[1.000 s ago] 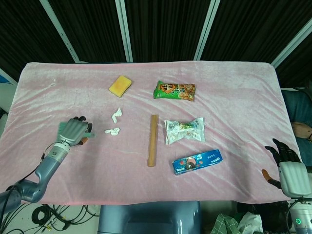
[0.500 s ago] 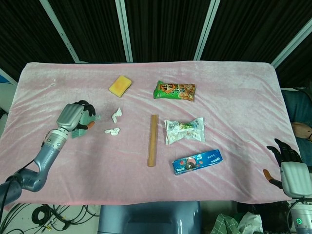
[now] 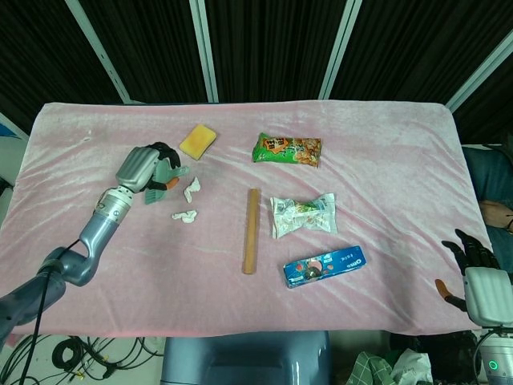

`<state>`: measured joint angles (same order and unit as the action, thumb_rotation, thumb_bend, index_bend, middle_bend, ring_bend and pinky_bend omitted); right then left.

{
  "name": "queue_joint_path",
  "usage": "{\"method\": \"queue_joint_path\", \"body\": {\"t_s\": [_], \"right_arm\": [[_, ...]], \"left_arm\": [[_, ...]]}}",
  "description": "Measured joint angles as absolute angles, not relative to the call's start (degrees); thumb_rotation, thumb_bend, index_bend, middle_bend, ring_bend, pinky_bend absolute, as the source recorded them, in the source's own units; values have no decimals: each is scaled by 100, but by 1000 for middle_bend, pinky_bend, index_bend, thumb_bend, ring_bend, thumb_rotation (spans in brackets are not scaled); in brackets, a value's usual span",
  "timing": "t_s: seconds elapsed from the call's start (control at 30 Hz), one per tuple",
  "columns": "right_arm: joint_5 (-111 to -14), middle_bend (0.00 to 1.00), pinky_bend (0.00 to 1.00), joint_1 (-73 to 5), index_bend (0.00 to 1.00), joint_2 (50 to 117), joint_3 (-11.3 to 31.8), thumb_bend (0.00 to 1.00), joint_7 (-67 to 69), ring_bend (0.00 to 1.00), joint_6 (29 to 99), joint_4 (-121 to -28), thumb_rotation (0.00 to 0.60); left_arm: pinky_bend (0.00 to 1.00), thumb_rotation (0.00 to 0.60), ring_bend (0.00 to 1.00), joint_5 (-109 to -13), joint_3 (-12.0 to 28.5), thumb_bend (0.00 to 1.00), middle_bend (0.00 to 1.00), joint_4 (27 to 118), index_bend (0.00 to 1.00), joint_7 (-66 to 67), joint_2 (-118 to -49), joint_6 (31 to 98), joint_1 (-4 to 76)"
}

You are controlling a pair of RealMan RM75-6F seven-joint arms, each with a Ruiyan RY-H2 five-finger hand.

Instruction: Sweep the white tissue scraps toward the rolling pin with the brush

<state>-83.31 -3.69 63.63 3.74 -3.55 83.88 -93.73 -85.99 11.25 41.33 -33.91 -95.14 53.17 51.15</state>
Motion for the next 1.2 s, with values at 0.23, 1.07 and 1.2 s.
{"method": "queue_joint_path", "body": {"t_s": [0.23,1.07,1.2], "right_arm": [[-8281,85,188,-363,234,6367,390,175,-382,113,8381,-9383,600],[-8275,85,188,-380,234,6349,380,176,-354,113,8301,-9402,600],[-8280,85,188,-382,234,6347,377,176,-344,113,8293,-9395,600]], "left_arm": [[416,600,288,-8882,861,424,656,3259,622,-3878,-10134,5241,5486],[466,600,319,-8635,1047,424,683,3098,652,-5805,-10913,5172,6147],[472,600,319,-8490,1299,424,677,3529,646,-5802,-10845,5349,6263]]}}
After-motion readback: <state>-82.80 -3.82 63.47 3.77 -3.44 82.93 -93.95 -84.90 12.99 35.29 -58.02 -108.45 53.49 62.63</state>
